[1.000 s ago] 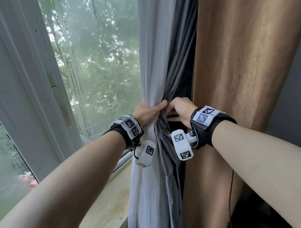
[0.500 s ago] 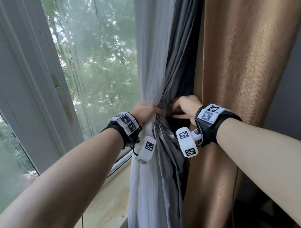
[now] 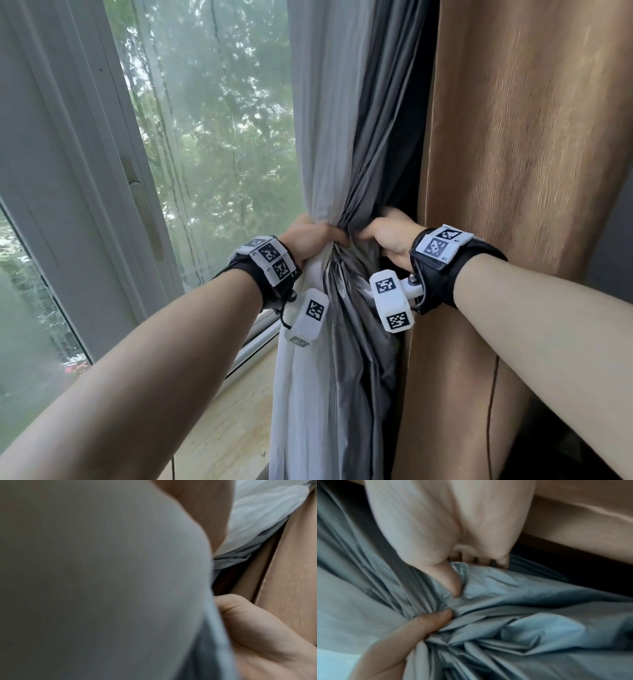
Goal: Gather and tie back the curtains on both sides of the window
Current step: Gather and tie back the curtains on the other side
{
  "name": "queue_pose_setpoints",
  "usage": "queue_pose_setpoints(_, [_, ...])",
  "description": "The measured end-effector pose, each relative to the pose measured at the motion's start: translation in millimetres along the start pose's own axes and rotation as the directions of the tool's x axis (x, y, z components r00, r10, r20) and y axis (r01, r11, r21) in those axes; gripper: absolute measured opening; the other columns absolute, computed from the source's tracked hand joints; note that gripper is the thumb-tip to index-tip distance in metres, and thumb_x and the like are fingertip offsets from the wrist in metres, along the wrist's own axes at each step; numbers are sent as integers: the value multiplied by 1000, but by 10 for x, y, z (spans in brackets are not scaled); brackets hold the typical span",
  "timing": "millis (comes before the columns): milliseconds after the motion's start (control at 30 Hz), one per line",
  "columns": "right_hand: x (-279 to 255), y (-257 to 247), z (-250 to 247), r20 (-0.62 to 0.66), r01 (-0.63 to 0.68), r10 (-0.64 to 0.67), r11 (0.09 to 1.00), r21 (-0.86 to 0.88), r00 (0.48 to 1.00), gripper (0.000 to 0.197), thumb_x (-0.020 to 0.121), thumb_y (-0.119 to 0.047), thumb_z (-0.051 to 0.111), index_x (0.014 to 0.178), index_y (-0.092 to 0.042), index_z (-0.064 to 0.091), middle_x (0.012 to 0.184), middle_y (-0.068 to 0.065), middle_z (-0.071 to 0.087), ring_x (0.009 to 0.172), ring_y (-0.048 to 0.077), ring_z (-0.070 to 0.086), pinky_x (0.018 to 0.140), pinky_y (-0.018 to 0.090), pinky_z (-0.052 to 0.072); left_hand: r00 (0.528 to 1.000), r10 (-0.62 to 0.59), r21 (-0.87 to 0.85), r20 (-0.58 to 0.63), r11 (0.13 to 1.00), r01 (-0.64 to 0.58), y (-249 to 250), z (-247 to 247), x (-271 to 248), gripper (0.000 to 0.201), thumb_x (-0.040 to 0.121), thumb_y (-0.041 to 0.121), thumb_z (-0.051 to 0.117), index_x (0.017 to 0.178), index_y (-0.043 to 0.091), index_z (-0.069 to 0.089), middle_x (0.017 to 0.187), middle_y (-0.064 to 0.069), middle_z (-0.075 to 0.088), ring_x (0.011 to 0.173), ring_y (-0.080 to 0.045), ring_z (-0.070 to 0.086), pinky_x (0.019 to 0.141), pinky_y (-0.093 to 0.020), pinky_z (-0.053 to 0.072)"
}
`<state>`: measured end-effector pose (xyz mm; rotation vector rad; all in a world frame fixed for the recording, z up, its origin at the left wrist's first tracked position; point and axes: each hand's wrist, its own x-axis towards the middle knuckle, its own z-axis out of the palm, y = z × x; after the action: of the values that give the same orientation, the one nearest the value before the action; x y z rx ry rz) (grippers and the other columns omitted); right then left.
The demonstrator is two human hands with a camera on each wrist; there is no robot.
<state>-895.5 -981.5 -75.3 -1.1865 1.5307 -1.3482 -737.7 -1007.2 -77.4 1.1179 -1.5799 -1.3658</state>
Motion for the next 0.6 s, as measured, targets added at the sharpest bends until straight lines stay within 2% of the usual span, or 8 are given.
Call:
queue_pose_setpoints(67, [33,9,-41,-53,30,-32,999,-45,998,31,74,8,78,103,-6,76,109,16,78,103,32,73,97,45,59,998,23,-15,-66,1000,-24,-22,-4,29,37,74,-3,81,109,2,74,104,-20,78,90,-36,77,79,-46,65])
queue_pose_setpoints(133, [55,0,-88,-117,31,-39,997,-68,992,28,58,-5,82,85,-13,78,98,9,80,96,27,73,93,41,60,988,47,-30,-149,998,-52,-41,0,57,44,72,2,87,114,2,73,106,-17,77,91,-32,76,81,-43,65])
queue_pose_setpoints(200, [33,-36,-111,-126,40,-49,997,-73,991,20,49,-10,80,68,-13,76,90,8,78,94,28,73,90,43,61,977,77,-46,-198,995,-88,-53,15,76,44,73,7,90,115,5,73,107,-13,77,94,-28,75,77,-34,64])
queue_pose_setpoints(267, [-7,-80,-109,-101,16,-21,998,-56,995,16,45,-11,74,61,-10,72,92,16,76,101,38,74,94,53,61,977,94,-57,-193,993,-107,-39,49,46,42,72,16,94,108,11,74,104,-8,78,89,-20,75,66,-23,61])
queue_pose_setpoints(367, [-78,-138,-67,-49,-14,19,996,91,999,26,61,9,64,85,4,71,103,27,71,110,46,70,86,49,64,984,85,-96,-159,990,-101,-33,107,11,38,70,22,96,100,16,74,100,-4,78,84,-12,74,60,-15,59])
queue_pose_setpoints(467, [-98,-137,-46,88,-39,25,985,171,996,42,75,27,44,109,15,66,123,26,70,117,39,66,81,42,64,984,86,-128,-156,986,-106,-50,134,20,45,68,25,97,105,13,76,100,-5,79,87,-15,77,63,-18,60])
queue_pose_setpoints(533, [-142,-132,-54,184,-61,23,976,209,983,58,75,30,36,119,10,69,127,20,71,122,33,65,84,39,64,984,86,-124,-155,987,-106,-64,121,49,47,67,24,97,107,11,76,101,-5,80,89,-18,78,72,-24,63])
queue_pose_setpoints(600, [-193,-138,-73,261,-91,23,963,254,965,66,75,33,29,118,4,70,122,14,73,121,29,66,84,35,65,987,75,-131,-140,987,-94,-69,90,83,49,66,19,97,109,9,76,102,-7,80,91,-21,78,80,-32,64])
